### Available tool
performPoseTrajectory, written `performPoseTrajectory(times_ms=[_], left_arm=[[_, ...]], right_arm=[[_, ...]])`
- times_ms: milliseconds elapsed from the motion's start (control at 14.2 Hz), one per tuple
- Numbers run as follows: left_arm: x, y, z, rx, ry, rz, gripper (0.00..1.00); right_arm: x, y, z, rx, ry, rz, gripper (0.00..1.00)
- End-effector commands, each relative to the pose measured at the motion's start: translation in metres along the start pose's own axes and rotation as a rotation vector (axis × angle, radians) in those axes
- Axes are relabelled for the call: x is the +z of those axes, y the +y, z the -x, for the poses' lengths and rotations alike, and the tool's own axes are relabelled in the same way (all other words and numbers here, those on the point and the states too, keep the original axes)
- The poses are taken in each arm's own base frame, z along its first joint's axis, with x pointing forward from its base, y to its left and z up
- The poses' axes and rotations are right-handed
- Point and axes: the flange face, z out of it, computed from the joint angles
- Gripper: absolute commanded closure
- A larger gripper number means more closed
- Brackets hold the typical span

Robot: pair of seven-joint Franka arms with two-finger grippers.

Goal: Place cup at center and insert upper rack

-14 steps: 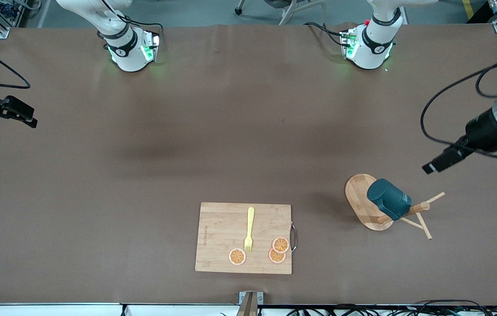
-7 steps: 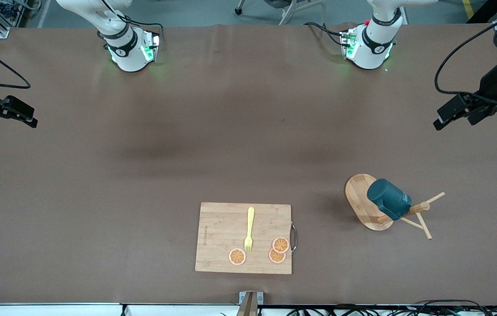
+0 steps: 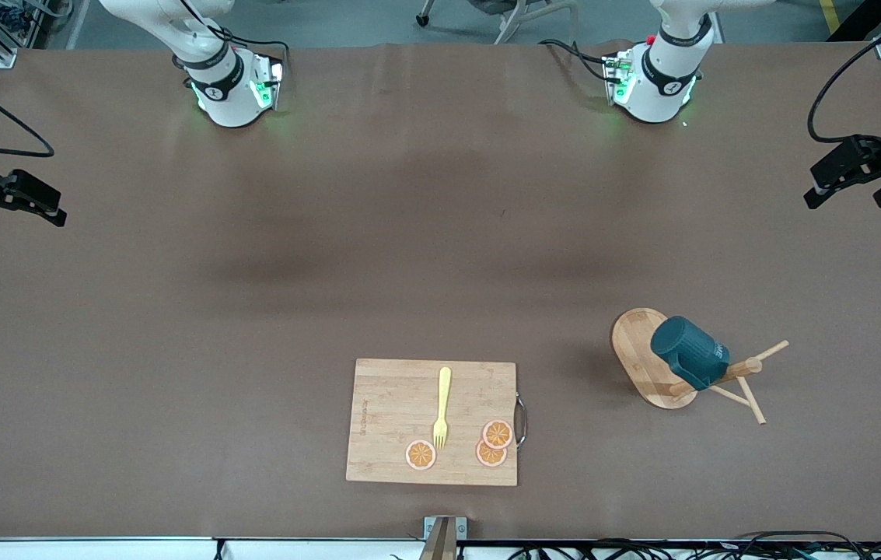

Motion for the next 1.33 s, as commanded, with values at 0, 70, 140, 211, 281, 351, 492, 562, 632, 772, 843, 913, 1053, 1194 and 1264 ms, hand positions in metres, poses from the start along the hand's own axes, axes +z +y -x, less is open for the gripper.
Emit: performPoseTrajectory(times_ms=[0,70,140,211,281,351,492,562,632,772,843,913,1053,1194,1264], left_arm=[[-0.021,-0.006,-0.014,0.07,0.043,-0.01,0.0],[-0.019,-0.006,-0.015,0.094,0.032,-0.008,0.0],[-0.018,-0.007,-0.015,0.095,0.028,-0.012,0.0],[-0.017,-0.007,-0.015,0.093,0.023,-0.012,0.0],[-0.014,-0.007,-0.016,0.092,0.019,-0.016,0.0],[-0.011,-0.008,-0.016,0.09,0.013,-0.017,0.0],[-0.008,-0.009,-0.013,0.088,-0.017,-0.037,0.0],[-0.007,-0.008,-0.012,0.09,-0.028,-0.038,0.0],[-0.007,-0.008,-0.011,0.09,-0.029,-0.038,0.0],[-0.001,-0.009,-0.01,0.086,-0.041,-0.038,0.0],[0.002,-0.01,-0.01,0.084,-0.047,-0.038,0.0],[0.006,-0.009,-0.012,0.085,-0.049,-0.038,0.0],[0.005,-0.01,-0.013,0.084,-0.043,-0.038,0.0],[-0.001,-0.01,-0.013,0.084,-0.031,-0.035,0.0],[-0.005,-0.009,-0.014,0.087,-0.023,-0.032,0.0]], right_arm=[[-0.004,0.0,0.009,0.005,0.005,-0.006,0.0],[-0.004,0.0,0.009,0.005,0.005,-0.008,0.0],[-0.004,0.0,0.009,0.005,0.005,-0.008,0.0],[-0.004,0.0,0.009,0.005,0.005,-0.008,0.0],[-0.004,0.002,0.009,0.008,0.005,-0.008,0.0],[-0.004,0.001,0.009,0.007,0.005,-0.008,0.0],[-0.004,0.001,0.009,0.007,0.005,-0.006,0.0],[-0.004,0.001,0.009,0.007,0.005,-0.008,0.0],[-0.004,0.001,0.009,0.007,0.005,-0.008,0.0],[-0.004,0.001,0.009,0.007,0.005,-0.008,0.0],[-0.003,0.001,0.009,0.007,0.004,-0.008,0.0],[-0.004,0.001,0.009,0.007,0.005,-0.008,0.0],[-0.003,0.001,0.009,0.007,0.004,-0.008,0.0],[-0.004,0.001,0.009,0.007,0.005,-0.008,0.0],[-0.004,0.001,0.009,0.007,0.005,-0.006,0.0]])
